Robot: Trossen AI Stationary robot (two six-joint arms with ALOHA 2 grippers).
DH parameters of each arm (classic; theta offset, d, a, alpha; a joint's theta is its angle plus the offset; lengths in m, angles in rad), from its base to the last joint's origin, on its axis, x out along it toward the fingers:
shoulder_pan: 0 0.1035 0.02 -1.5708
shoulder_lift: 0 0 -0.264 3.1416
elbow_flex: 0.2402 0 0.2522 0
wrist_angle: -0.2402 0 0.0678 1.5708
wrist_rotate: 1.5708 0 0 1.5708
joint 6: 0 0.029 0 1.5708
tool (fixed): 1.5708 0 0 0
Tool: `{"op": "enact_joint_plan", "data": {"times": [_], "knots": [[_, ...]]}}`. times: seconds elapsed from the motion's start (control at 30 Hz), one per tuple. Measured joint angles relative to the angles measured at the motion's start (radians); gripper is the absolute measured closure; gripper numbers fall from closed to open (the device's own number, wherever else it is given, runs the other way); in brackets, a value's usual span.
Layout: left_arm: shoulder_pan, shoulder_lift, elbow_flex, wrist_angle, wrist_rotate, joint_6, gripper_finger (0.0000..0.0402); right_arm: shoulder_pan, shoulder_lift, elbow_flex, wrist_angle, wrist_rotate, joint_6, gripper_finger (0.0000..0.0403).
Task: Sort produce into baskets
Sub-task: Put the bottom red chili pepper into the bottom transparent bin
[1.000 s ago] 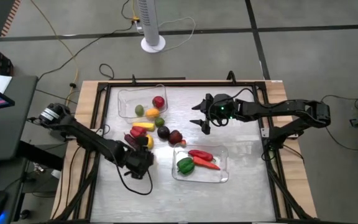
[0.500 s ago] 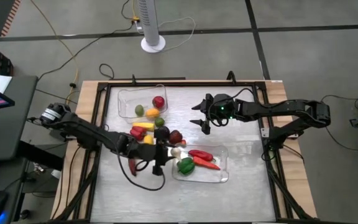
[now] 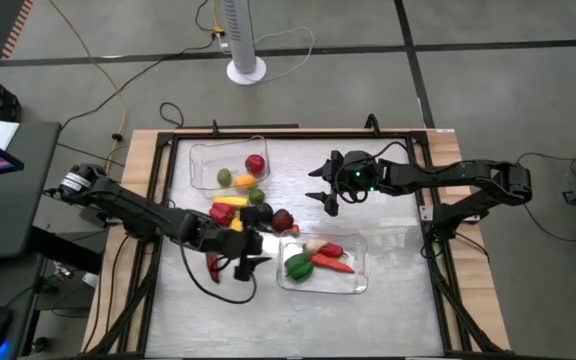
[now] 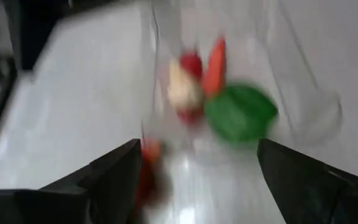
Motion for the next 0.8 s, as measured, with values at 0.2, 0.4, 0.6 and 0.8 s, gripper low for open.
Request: {"op": "enact_joint_plan", "data": {"times": [0.2, 0.4, 0.6, 0.8], "knots": [[-0.051, -0.065, -0.001, -0.419, 0.118, -0.288, 0.0113, 0.001, 0.000, 0.000, -0.003, 0.000, 0.000, 0.0078], [-0.155, -0.072, -0.034, -0.532, 0.176, -0.416, 0.0127, 0.000, 0.000, 0.000, -0.005, 0.000, 0.001, 0.0078], [-0.236, -0.072, -0.074, -0.530, 0.177, -0.341, 0.0134, 0.000, 0.000, 0.000, -0.004, 0.000, 0.011, 0.0078], [-0.261, -0.072, -0.101, -0.526, 0.147, -0.326, 0.0134, 0.001, 0.000, 0.000, -0.005, 0.000, 0.020, 0.0078]]}}
